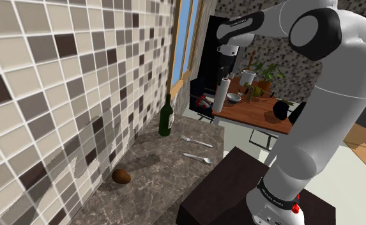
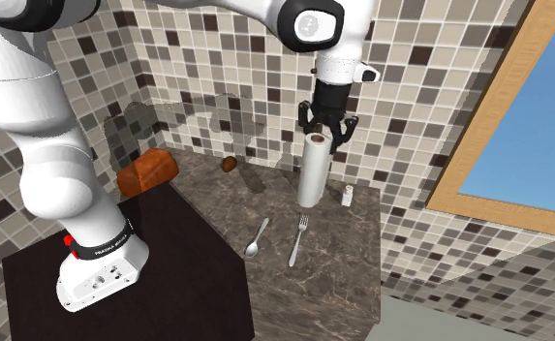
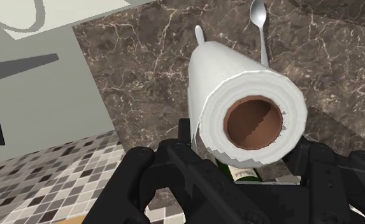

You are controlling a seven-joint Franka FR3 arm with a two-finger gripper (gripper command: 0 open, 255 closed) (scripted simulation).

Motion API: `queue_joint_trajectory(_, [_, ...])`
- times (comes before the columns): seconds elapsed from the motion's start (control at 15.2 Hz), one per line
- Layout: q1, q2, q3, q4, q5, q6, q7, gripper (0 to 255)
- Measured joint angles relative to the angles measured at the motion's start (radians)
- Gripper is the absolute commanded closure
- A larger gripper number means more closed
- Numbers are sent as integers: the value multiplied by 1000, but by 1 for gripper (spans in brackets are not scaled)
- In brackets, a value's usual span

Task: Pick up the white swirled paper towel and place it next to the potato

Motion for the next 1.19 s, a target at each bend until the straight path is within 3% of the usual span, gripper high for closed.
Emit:
queue_joint_trajectory(0.4, [78,-140,66,-157,-44,30,157,255])
queue_joint_trajectory(1.19, [207,-287,231,-330,-44,64,453,255])
